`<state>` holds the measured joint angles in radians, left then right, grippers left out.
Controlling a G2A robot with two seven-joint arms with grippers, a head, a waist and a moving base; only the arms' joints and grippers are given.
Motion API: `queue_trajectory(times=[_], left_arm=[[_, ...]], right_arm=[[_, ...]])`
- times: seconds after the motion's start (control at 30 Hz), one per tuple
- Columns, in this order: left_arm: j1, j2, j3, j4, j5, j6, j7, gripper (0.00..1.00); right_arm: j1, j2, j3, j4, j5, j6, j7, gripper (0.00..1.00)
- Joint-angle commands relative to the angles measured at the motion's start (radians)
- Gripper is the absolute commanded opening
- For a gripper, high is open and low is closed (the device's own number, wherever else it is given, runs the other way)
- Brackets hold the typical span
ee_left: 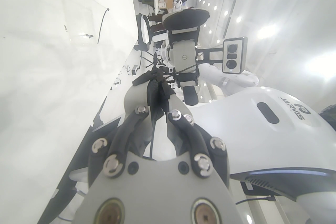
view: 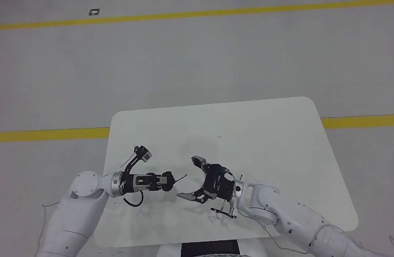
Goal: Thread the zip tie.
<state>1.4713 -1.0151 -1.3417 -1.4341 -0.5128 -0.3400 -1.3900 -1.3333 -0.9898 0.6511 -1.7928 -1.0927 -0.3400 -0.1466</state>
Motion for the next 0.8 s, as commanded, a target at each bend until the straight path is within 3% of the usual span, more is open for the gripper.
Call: queue_trajectory(times=[0.0,0.17,0.73,0.77], left_arm=[[0.0,0.0,0.0,0.0,0.0,0.0,0.0,0.0],[0.0,0.0,0.0,0.0,0.0,0.0,0.0,0.0],[0.0,0.0,0.0,0.0,0.0,0.0,0.0,0.0],[0.0,0.0,0.0,0.001,0.004,0.002,0.029,0.0]], right_arm=[[-0.006,0.005,-0.001,-0.003,-0.011,0.0,-0.011,1.0],[-0.006,0.017,-0.021,-0.009,-0.02,0.0,-0.031,1.0],[-0.006,0.017,-0.021,-0.009,-0.02,0.0,-0.031,1.0],[-0.006,0.017,-0.021,-0.009,-0.02,0.0,-0.031,1.0]])
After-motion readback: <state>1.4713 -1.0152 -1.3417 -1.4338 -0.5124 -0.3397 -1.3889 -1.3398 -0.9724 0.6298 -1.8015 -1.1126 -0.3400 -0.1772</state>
